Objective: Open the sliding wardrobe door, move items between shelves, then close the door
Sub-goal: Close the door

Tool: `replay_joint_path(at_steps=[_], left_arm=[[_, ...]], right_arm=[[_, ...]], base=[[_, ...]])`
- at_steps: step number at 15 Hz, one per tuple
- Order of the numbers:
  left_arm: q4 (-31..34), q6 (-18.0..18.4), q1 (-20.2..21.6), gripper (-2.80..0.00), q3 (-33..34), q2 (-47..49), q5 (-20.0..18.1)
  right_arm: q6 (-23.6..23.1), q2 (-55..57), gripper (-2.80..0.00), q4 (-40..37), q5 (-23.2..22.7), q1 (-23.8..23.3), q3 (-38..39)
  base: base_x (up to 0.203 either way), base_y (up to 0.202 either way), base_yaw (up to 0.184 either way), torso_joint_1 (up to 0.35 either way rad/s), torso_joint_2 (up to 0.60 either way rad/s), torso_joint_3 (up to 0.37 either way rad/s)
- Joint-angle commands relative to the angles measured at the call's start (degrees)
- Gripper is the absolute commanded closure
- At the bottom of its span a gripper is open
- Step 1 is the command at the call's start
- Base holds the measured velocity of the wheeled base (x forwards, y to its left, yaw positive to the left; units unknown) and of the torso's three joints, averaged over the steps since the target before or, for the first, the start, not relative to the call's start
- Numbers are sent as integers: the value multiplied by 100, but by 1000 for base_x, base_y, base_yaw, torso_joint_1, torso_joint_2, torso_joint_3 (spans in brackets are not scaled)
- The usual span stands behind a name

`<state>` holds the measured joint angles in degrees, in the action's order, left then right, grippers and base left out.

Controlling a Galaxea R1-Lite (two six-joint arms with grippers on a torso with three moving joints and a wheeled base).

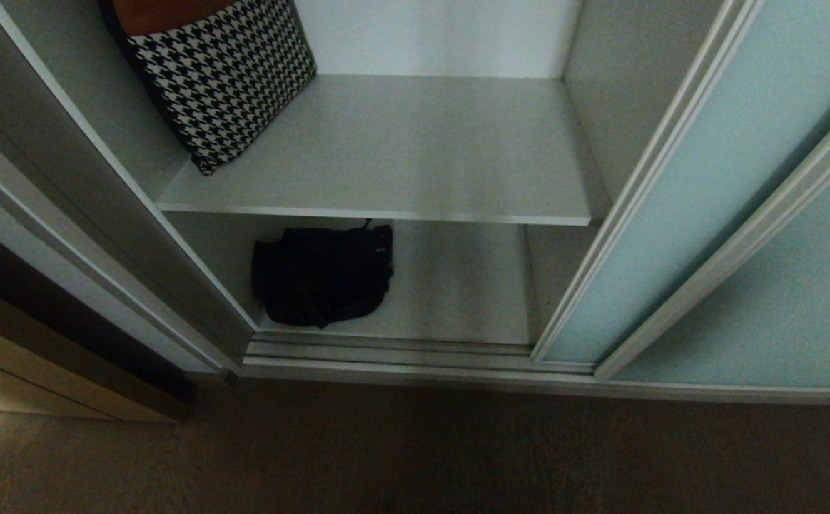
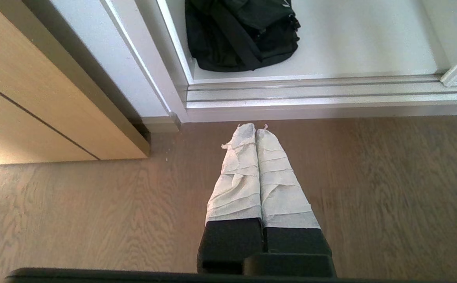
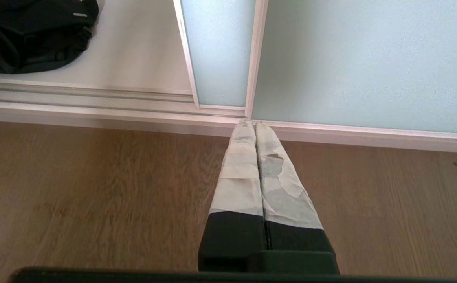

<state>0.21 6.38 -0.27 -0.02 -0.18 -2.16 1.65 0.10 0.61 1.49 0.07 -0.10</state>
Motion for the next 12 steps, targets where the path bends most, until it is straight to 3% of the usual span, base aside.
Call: replay_joint_path(at_steps=[1,10,12], left_arm=[[-4,-5,0,0,2,18,-4],[-12,-233,0,0,2,9,49],[1,-185,0,0,2,9,40]], right_arm=[[2,8,0,1,1,1,1],[-308,-3,0,62,10,1,-63],[-296,126,0,-168,14,8,-882]], base=[[0,0,0,0,0,0],[0,0,0,0,0,0],[0,0,0,0,0,0]])
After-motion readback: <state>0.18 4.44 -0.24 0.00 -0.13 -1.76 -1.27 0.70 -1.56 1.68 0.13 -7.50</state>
